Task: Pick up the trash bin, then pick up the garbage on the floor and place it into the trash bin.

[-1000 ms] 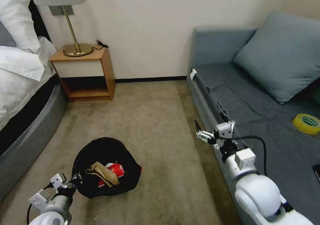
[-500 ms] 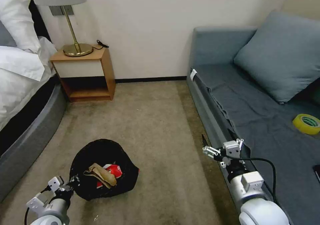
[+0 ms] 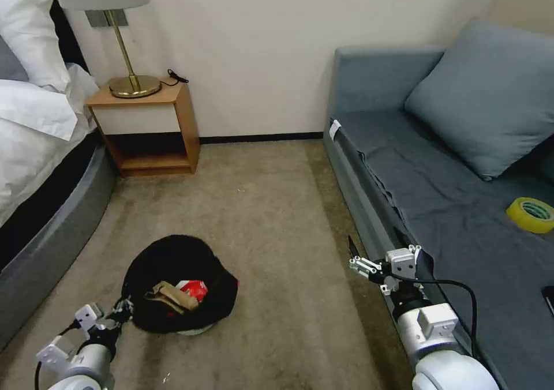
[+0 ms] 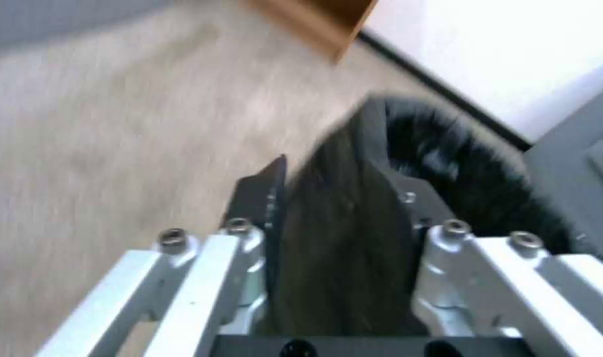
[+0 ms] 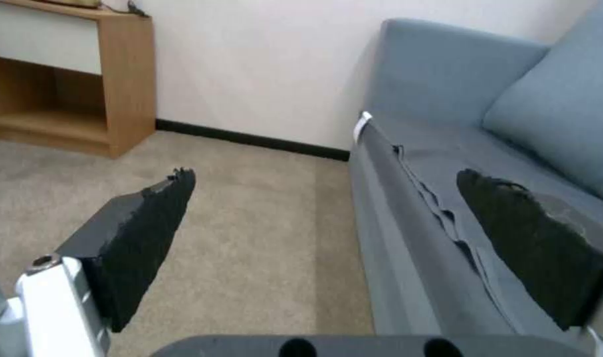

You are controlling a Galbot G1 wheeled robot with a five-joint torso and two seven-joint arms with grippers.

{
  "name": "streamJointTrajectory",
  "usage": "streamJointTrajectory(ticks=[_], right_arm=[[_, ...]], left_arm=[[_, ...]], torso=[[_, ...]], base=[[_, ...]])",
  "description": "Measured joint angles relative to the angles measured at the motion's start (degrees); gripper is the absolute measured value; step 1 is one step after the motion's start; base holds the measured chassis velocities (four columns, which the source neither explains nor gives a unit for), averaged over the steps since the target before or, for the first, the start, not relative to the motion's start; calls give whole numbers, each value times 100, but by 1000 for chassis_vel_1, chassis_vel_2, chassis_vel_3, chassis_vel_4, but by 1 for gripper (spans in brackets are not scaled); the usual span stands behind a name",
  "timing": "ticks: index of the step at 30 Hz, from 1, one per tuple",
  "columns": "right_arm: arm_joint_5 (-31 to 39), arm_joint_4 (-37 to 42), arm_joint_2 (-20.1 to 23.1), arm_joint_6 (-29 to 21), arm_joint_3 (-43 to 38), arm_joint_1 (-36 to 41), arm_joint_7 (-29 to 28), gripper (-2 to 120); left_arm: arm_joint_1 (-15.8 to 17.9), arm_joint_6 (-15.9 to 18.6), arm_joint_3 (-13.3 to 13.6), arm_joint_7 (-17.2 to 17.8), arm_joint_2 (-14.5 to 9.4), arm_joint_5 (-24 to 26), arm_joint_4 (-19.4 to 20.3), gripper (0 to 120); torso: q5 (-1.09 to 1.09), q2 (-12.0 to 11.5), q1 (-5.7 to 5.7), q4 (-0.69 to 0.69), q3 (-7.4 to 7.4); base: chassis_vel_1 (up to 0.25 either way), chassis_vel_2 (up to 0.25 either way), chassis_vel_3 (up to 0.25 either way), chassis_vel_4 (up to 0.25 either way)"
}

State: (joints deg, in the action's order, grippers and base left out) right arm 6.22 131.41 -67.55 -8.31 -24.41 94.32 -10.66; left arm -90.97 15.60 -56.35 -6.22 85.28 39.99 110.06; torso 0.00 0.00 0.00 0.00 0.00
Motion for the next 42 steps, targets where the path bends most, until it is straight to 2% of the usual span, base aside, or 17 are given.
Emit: streamJointTrajectory(ticks=[3, 4, 6, 7, 9, 12, 14, 15, 16, 19, 20, 22, 24, 25, 28, 34, 42], right_arm=[[1, 9, -58, 1, -27, 19, 1, 100], [1, 9, -58, 1, -27, 19, 1, 100], [4, 27, -88, 0, -65, 48, -3, 100], [4, 27, -88, 0, -65, 48, -3, 100], [6, 56, -138, 1, -114, 79, -8, 100], [-5, 92, -214, 18, -147, 137, -18, 100], [-71, 112, -318, 76, -195, 210, -32, 100], [-71, 112, -318, 76, -195, 210, -32, 100], [-103, 115, -359, 106, -215, 254, -45, 100], [-186, 127, -469, 174, -300, 378, -120, 100], [-186, 127, -469, 174, -300, 378, -120, 100], [-201, 127, -528, 239, -369, 437, -135, 100], [-205, 111, -580, 271, -424, 467, -145, 100], [-205, 111, -580, 271, -424, 467, -145, 100], [-234, 62, -661, 321, -493, 506, -146, 100], [-261, -6, -755, 361, -510, 500, -142, 100], [-329, -76, -835, 382, -512, 489, -107, 100]], left_arm=[[-41, -372, -58, -363, -4, -279, 116, 59], [-41, -372, -58, -363, -4, -279, 116, 59], [-131, -620, -95, -741, 9, -532, 249, 68], [-131, -620, -95, -741, 9, -532, 249, 68], [-223, -899, -90, -972, 37, -750, 432, 79], [-339, -1205, 25, -1020, 101, -973, 687, 88], [-507, -1504, 256, -973, 224, -1300, 1053, 97], [-507, -1504, 256, -973, 224, -1300, 1053, 97], [-582, -1598, 375, -900, 282, -1452, 1214, 99], [-799, -1844, 794, -480, 490, -2104, 1725, 100], [-799, -1844, 794, -480, 490, -2104, 1725, 100], [-955, -1954, 1071, -224, 638, -2577, 1947, 100], [-1127, -1951, 1300, -12, 684, -2870, 2079, 100], [-1127, -1951, 1300, -12, 684, -2870, 2079, 100], [-1326, -1923, 1517, 224, 684, -3270, 2137, 100], [-1454, -1861, 1721, 285, 685, -3380, 2208, 100], [-1462, -1704, 2353, 458, 673, -3551, 2286, 100]], torso=[[0, 0, 0, 0, 0], [0, 0, 0, 0, 0], [0, 0, 0, 1, 0], [0, 0, 0, 1, 0], [0, 0, 0, 0, 0], [0, 0, 0, 0, 0], [1, 0, 0, 0, 0], [1, 0, 0, 0, 0], [1, 0, 0, 0, 0], [3, 0, 0, 0, 0], [3, 0, 0, 0, 0], [1, 0, 0, 0, 0], [1, 0, 0, 0, 0], [1, 0, 0, 0, 0], [1, -1, 0, 0, 0], [1, -1, 0, 0, 0], [0, -1, 0, 0, 0]], base=[[0, 0, 0, 0], [0, 0, 0, 0], [0, 0, 0, 0], [0, 0, 0, 0], [0, 0, 0, 0], [0, 0, 0, 0], [0, 0, 0, 0], [0, 0, 0, 0], [0, 0, 0, 0], [0, 0, 0, 0], [0, 0, 0, 0], [0, 0, 0, 0], [0, 0, 0, 0], [0, 0, 0, 0], [0, 0, 0, 0], [0, 0, 0, 0], [0, 0, 0, 0]])
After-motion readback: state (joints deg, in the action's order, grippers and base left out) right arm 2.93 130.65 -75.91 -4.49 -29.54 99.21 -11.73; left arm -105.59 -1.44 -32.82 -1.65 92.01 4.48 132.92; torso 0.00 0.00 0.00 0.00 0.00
